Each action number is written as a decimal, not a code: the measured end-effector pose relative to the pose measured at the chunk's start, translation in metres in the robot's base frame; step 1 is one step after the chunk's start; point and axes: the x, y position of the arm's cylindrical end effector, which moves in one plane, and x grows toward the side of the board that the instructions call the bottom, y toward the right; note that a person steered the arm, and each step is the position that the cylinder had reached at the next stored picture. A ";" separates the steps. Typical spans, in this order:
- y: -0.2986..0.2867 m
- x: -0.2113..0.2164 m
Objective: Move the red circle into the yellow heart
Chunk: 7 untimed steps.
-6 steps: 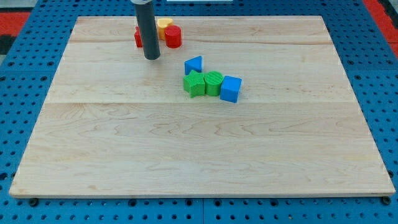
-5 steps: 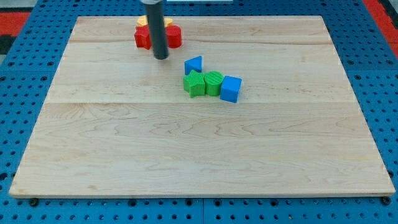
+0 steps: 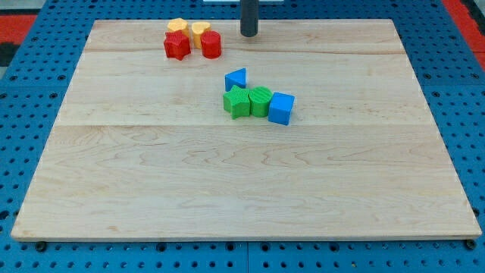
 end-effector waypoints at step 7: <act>-0.098 -0.009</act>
